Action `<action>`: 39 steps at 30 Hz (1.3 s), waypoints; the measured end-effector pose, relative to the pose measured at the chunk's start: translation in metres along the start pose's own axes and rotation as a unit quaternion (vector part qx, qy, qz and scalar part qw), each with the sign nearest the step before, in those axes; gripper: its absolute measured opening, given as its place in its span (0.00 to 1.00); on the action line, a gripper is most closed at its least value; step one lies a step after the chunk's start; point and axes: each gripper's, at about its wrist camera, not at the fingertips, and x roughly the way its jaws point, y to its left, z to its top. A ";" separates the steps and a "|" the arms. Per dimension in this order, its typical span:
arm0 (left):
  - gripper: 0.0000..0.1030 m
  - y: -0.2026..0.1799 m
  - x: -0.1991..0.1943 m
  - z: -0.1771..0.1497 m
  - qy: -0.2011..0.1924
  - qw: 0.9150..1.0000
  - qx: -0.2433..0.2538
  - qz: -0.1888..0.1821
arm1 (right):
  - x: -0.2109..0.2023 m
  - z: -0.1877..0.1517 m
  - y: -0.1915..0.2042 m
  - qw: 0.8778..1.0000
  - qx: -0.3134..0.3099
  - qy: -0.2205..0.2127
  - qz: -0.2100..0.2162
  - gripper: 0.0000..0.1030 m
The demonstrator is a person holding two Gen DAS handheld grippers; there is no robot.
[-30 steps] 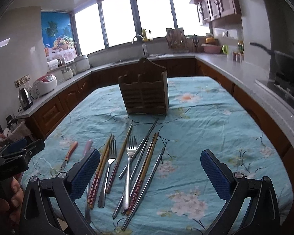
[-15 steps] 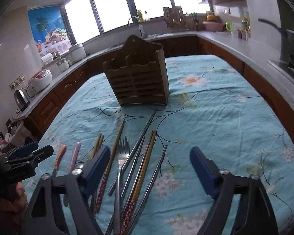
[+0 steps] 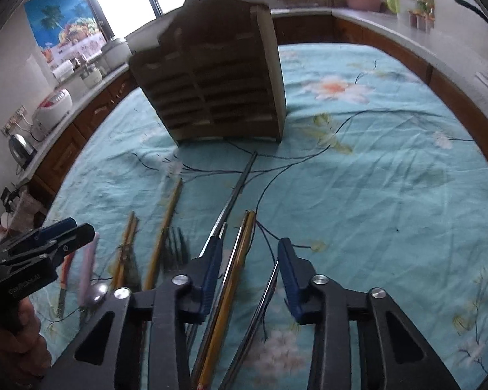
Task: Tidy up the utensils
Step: 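Grasp a wooden chopstick with the left tool while the right tool grasps a chopstick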
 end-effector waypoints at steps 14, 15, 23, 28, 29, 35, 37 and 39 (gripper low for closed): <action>0.34 -0.017 0.051 0.013 0.042 0.998 0.036 0.011 | 0.019 0.018 -0.006 1.000 -0.010 0.023 0.004 0.11; 0.34 -0.019 0.052 0.013 0.042 0.998 0.041 0.015 | 0.020 0.019 -0.006 1.000 -0.011 0.024 0.004 0.11; 0.18 -0.028 0.058 0.017 0.044 0.997 0.058 0.017 | 0.024 0.023 0.005 0.999 -0.037 0.025 -0.008 0.12; 0.16 -0.018 0.056 0.017 0.050 0.998 0.043 0.005 | 0.018 0.024 -0.009 0.998 0.020 0.029 0.044 0.14; 0.16 -0.017 0.056 0.017 0.050 0.998 0.041 0.003 | 0.017 0.024 -0.008 0.999 0.014 0.030 0.043 0.14; 0.16 -0.014 0.055 0.016 0.050 0.998 0.041 -0.001 | 0.016 0.017 0.007 0.998 -0.006 0.037 0.047 0.14; 0.16 -0.013 0.054 0.015 0.049 0.998 0.042 -0.003 | 0.020 0.014 0.012 0.998 -0.017 0.039 0.037 0.12; 0.16 -0.012 0.053 0.014 0.048 0.998 0.042 -0.006 | 0.021 0.013 0.014 0.999 -0.030 0.037 0.015 0.08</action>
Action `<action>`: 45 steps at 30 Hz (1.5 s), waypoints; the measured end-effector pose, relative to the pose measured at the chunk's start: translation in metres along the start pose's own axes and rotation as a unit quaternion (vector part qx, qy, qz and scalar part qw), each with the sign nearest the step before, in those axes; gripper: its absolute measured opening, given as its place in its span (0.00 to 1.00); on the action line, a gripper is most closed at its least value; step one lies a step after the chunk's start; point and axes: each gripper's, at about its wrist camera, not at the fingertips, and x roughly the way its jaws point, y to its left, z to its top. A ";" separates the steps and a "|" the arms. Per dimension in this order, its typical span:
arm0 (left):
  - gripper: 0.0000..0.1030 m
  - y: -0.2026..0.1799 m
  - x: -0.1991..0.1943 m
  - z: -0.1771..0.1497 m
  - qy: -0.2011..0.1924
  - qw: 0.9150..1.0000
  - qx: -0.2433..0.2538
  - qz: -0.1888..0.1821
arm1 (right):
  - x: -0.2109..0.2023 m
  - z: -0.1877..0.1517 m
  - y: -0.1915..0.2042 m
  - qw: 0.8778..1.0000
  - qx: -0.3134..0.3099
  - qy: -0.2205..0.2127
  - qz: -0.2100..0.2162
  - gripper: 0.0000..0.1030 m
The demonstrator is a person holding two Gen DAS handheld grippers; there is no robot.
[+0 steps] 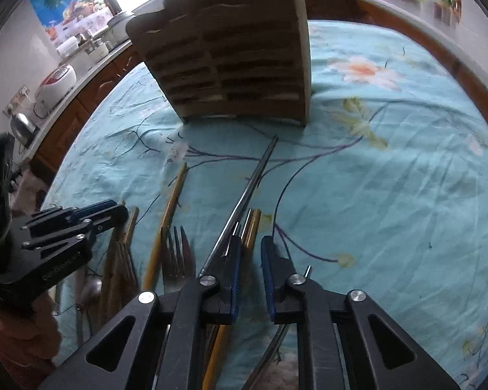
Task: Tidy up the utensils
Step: 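Grasp a wooden chopstick with the left tool while the right tool grasps a chopstick, then lift both held chopsticks and carry them over the wooden caddy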
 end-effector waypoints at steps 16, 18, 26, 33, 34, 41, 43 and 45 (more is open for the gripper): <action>0.06 0.006 -0.002 0.005 -0.004 0.999 -0.015 -0.029 | 0.011 0.018 -0.005 1.000 0.002 -0.003 -0.001 0.07; 0.05 0.010 -0.011 0.003 -0.012 0.999 -0.024 -0.040 | 0.005 0.016 -0.009 0.999 0.024 -0.013 0.022 0.07; 0.03 0.016 -0.066 0.000 -0.067 0.995 -0.031 -0.063 | -0.046 0.013 -0.010 0.995 0.036 -0.065 0.061 0.06; 0.03 0.021 -0.117 -0.011 -0.106 0.992 -0.025 -0.062 | -0.083 0.018 -0.004 0.991 0.036 -0.103 0.079 0.05; 0.03 0.022 -0.124 -0.013 -0.111 0.992 -0.025 -0.062 | -0.088 0.018 -0.003 0.990 0.035 -0.109 0.080 0.05; 0.03 0.027 -0.162 -0.022 -0.144 0.987 -0.029 -0.062 | -0.113 0.022 0.005 0.986 0.029 -0.142 0.087 0.05; 0.03 0.028 -0.172 -0.025 -0.154 0.986 -0.030 -0.064 | -0.120 0.022 0.006 0.984 0.029 -0.151 0.088 0.05; 0.03 0.029 -0.181 -0.027 -0.164 0.984 -0.029 -0.065 | -0.127 0.022 0.007 0.983 0.028 -0.160 0.090 0.05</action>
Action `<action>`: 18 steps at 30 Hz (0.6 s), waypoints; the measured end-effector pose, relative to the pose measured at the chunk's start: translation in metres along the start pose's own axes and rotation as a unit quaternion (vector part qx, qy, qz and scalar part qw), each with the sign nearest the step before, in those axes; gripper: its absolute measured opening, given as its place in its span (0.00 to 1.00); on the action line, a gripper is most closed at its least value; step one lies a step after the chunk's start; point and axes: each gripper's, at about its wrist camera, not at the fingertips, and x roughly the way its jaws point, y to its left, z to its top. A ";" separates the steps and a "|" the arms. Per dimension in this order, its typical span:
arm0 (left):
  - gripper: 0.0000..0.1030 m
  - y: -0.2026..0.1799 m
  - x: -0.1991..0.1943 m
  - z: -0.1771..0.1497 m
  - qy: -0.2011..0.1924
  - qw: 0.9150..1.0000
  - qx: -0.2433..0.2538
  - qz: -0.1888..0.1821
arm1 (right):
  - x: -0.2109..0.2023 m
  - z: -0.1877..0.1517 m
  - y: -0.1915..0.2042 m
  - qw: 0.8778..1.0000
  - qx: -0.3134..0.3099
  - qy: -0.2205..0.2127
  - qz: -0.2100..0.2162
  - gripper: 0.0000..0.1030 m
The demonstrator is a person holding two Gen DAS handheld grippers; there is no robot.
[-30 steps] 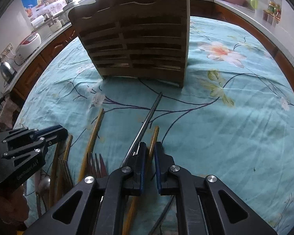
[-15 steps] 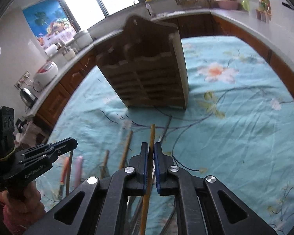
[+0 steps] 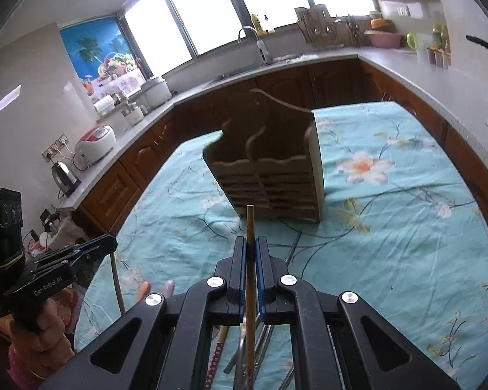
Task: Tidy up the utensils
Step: 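Lift both held chopsticks and carry them over the wooden caddy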
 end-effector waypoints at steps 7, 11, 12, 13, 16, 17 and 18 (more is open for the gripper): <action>0.03 0.000 -0.031 0.000 -0.035 0.999 -0.001 -0.004 | -0.018 0.008 0.006 1.000 -0.004 -0.026 0.002 0.05; 0.03 0.002 -0.045 0.001 -0.058 0.998 -0.009 -0.010 | -0.024 0.011 0.008 0.999 -0.006 -0.037 0.002 0.05; 0.03 0.004 -0.046 0.002 -0.063 0.998 -0.011 -0.010 | -0.025 0.012 0.008 0.999 -0.006 -0.040 0.003 0.05; 0.03 0.005 -0.049 0.003 -0.069 0.997 -0.013 -0.010 | -0.026 0.013 0.009 0.999 -0.006 -0.043 0.002 0.05; 0.03 0.008 -0.054 0.006 -0.088 0.996 -0.021 -0.011 | -0.030 0.017 0.009 0.999 -0.005 -0.053 0.002 0.05; 0.03 0.008 -0.054 0.007 -0.092 0.995 -0.023 -0.010 | -0.031 0.018 0.008 0.998 -0.004 -0.056 0.002 0.05; 0.03 0.010 -0.054 0.007 -0.098 0.995 -0.026 -0.010 | -0.032 0.019 0.007 0.998 -0.004 -0.059 0.002 0.05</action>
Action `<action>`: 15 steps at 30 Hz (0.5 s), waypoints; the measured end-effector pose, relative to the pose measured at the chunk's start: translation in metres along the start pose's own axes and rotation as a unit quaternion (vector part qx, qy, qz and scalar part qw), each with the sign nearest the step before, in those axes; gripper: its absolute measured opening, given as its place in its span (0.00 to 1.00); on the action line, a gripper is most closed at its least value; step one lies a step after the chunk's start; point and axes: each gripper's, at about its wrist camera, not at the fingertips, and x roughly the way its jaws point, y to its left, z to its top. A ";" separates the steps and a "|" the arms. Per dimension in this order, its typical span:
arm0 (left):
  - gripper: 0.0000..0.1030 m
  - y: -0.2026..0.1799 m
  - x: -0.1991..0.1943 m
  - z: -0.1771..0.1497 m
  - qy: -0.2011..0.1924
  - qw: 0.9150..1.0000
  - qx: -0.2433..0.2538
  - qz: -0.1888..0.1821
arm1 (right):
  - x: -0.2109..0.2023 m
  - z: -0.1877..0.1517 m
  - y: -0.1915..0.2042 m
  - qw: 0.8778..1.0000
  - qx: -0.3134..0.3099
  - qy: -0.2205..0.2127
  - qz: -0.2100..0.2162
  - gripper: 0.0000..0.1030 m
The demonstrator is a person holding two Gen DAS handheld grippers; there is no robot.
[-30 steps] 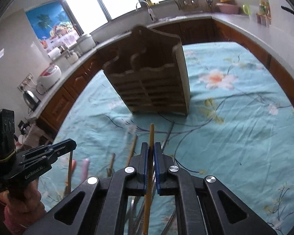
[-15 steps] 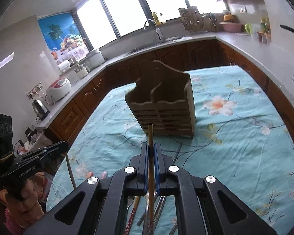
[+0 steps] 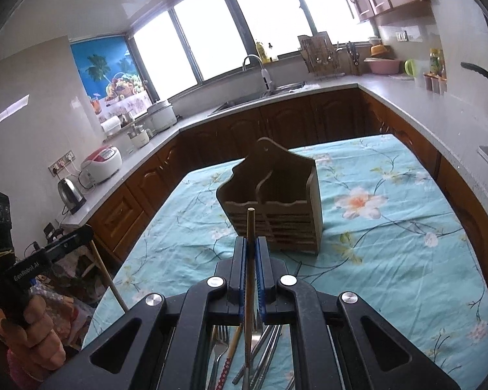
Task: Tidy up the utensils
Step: 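Lift both held chopsticks and carry them over the wooden caddy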
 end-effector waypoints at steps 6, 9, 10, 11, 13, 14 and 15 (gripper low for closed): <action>0.03 0.008 0.004 0.012 -0.041 0.999 -0.026 -0.006 | -0.005 0.013 -0.005 1.000 0.004 -0.027 -0.001 0.05; 0.03 0.010 0.011 0.022 -0.060 0.998 -0.031 -0.004 | -0.007 0.023 -0.008 0.999 0.008 -0.044 -0.002 0.05; 0.03 0.010 0.013 0.026 -0.068 0.997 -0.034 -0.004 | -0.008 0.028 -0.009 0.999 0.009 -0.052 -0.002 0.05; 0.03 0.011 0.015 0.028 -0.080 0.996 -0.038 -0.004 | -0.008 0.031 -0.011 0.998 0.010 -0.059 -0.001 0.05; 0.03 0.012 0.022 0.034 -0.093 0.995 -0.044 -0.006 | -0.010 0.041 -0.013 0.997 0.014 -0.075 -0.004 0.05; 0.03 0.012 0.026 0.040 -0.102 0.994 -0.049 -0.008 | -0.010 0.046 -0.015 0.997 0.015 -0.082 -0.005 0.05; 0.03 0.013 0.029 0.043 -0.109 0.993 -0.051 -0.007 | -0.010 0.051 -0.016 0.996 0.017 -0.090 -0.007 0.05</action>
